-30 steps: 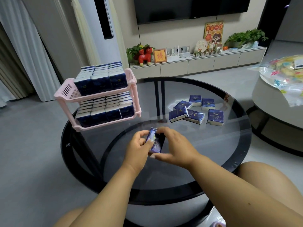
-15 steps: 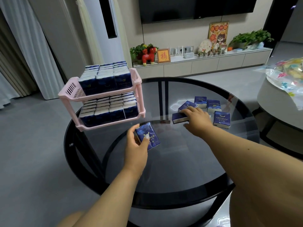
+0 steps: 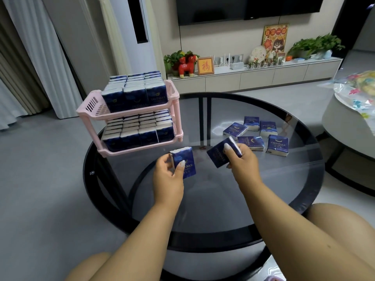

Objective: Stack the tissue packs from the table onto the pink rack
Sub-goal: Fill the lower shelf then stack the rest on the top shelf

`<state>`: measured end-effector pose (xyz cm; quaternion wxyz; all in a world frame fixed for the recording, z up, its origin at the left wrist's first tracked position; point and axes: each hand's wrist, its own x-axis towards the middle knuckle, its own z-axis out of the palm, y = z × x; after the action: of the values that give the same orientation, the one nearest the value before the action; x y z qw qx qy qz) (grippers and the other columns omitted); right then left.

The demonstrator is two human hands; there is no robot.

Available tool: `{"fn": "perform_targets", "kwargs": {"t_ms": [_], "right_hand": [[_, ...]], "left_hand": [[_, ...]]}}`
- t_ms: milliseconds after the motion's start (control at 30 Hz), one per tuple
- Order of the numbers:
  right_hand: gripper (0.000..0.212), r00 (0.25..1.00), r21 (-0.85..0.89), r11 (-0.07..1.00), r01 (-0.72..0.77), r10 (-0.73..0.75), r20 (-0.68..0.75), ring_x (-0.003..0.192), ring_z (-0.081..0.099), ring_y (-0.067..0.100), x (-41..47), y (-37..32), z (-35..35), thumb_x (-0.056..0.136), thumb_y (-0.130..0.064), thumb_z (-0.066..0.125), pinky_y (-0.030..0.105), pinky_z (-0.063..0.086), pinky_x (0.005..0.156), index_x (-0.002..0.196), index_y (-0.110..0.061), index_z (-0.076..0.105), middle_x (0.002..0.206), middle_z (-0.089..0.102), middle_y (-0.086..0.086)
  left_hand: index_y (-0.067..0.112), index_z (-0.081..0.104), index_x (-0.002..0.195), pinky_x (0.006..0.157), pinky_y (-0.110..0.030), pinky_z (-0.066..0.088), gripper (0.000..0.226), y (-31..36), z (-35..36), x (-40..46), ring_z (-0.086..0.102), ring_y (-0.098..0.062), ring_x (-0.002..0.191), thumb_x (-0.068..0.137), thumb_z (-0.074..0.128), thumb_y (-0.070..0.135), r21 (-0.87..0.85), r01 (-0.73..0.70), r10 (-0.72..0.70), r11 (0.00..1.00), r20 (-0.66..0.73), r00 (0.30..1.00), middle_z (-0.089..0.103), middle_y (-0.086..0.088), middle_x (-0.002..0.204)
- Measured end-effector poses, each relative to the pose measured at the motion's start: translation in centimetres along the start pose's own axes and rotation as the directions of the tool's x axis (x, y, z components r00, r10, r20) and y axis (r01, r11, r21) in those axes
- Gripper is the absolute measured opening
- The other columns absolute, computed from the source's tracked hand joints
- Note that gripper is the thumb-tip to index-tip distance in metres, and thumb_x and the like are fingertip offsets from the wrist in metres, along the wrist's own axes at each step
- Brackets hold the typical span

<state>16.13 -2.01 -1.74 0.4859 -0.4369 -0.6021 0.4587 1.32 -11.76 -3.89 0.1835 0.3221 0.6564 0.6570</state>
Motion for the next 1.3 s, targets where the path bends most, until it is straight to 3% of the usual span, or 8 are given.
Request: {"fn": "perform_targets", "kwargs": {"t_ms": [67, 167, 333, 567, 733, 833, 967, 1300], "right_hand": [[0.007, 0.998, -0.014, 0.999, 0.049, -0.048, 0.035, 0.067, 0.055, 0.017, -0.6, 0.2, 0.2, 0.091, -0.028, 0.059, 0.031, 0.049, 0.061, 0.090, -0.024, 0.053, 0.085, 0.060, 0.003], [0.026, 0.983, -0.064, 0.986, 0.153, -0.145, 0.114, 0.076, 0.060, 0.015, -1.3, 0.4, 0.7, 0.084, -0.024, 0.070, 0.034, 0.051, 0.064, 0.090, -0.037, 0.048, 0.088, 0.060, -0.008], [0.025, 0.895, -0.264, 0.863, 0.431, -0.372, 0.244, 0.083, 0.052, -0.012, -1.6, 0.7, 1.4, 0.081, -0.022, 0.073, 0.003, 0.037, 0.069, 0.101, -0.017, 0.060, 0.088, 0.052, -0.021], [0.031, 0.860, -0.262, 0.826, 0.500, -0.436, 0.266, 0.082, 0.048, -0.013, -1.8, 1.2, 1.6, 0.080, -0.019, 0.073, 0.001, 0.034, 0.070, 0.105, -0.013, 0.056, 0.098, 0.048, -0.008], [0.022, 0.889, -0.213, 0.877, 0.431, -0.372, 0.268, 0.077, 0.052, 0.005, -2.1, 0.9, 1.5, 0.089, -0.032, 0.059, 0.015, 0.042, 0.069, 0.107, -0.022, 0.049, 0.097, 0.048, -0.011], [0.037, 0.913, -0.405, 0.822, 0.401, -0.395, 0.103, 0.097, 0.050, 0.010, -1.5, 0.9, 1.2, 0.090, -0.037, 0.053, 0.019, 0.038, 0.084, 0.118, -0.012, 0.052, 0.110, 0.051, -0.003], [0.048, 0.966, -0.630, 0.775, 0.041, -0.191, -0.172, 0.122, 0.040, 0.027, 0.7, 1.2, 0.2, 0.088, -0.027, 0.059, 0.038, 0.030, 0.104, 0.129, -0.008, 0.044, 0.128, 0.047, 0.010], [0.061, 0.999, -0.928, 0.369, -0.048, 0.022, -0.043, 0.139, 0.018, 0.030, 4.7, 2.2, -1.1, 0.090, -0.053, 0.042, 0.045, 0.022, 0.110, 0.136, -0.013, 0.038, 0.147, 0.031, 0.013]], "left_hand": [[0.033, 0.053, 0.108, 0.072, -0.032, 0.058, 0.024, 0.2, -0.1, -0.1, 0.066, -0.010, 0.096, 0.092, 0.064, 0.018, -0.012, 0.015, -0.014, 1.000, 0.012, 1.000, 0.069, 0.005, 0.110], [0.024, 0.054, 0.118, 0.052, -0.016, 0.046, 0.025, 0.4, -0.1, -0.3, 0.064, -0.012, 0.082, 0.095, 0.060, 0.020, -0.022, 0.044, -0.043, 0.999, 0.044, 0.998, 0.068, 0.004, 0.111], [0.026, 0.054, 0.121, 0.057, -0.016, 0.047, 0.023, 1.0, -0.1, -0.5, 0.056, -0.008, 0.071, 0.099, 0.053, 0.022, 0.026, 0.032, -0.036, 0.999, 0.162, 0.986, 0.066, 0.007, 0.114], [0.024, 0.055, 0.121, 0.064, -0.019, 0.049, 0.035, 1.5, -0.2, -1.0, 0.064, -0.007, 0.081, 0.089, 0.067, 0.026, -0.054, 0.085, -0.067, 0.995, 0.270, 0.961, 0.067, 0.004, 0.113], [0.029, 0.056, 0.112, 0.079, -0.023, 0.056, 0.045, 1.3, -0.2, -1.0, 0.066, -0.007, 0.097, 0.077, 0.080, 0.013, 0.014, 0.036, -0.038, 0.999, 0.261, 0.965, 0.067, 0.009, 0.109], [0.028, 0.056, 0.111, 0.084, -0.031, 0.057, 0.045, 1.0, -0.2, -0.9, 0.067, -0.007, 0.094, 0.076, 0.081, 0.013, 0.022, 0.034, -0.038, 0.999, 0.205, 0.978, 0.068, 0.012, 0.104], [0.024, 0.053, 0.116, 0.088, -0.036, 0.057, 0.049, 0.8, -0.2, -0.7, 0.066, -0.010, 0.100, 0.077, 0.080, 0.012, 0.024, 0.051, -0.055, 0.998, 0.175, 0.983, 0.065, 0.010, 0.110], [0.027, 0.053, 0.113, 0.089, -0.034, 0.057, 0.048, 0.9, -0.2, -0.5, 0.063, -0.007, 0.103, 0.077, 0.080, 0.012, 0.063, 0.043, -0.056, 0.997, 0.211, 0.976, 0.064, 0.011, 0.113]]}}
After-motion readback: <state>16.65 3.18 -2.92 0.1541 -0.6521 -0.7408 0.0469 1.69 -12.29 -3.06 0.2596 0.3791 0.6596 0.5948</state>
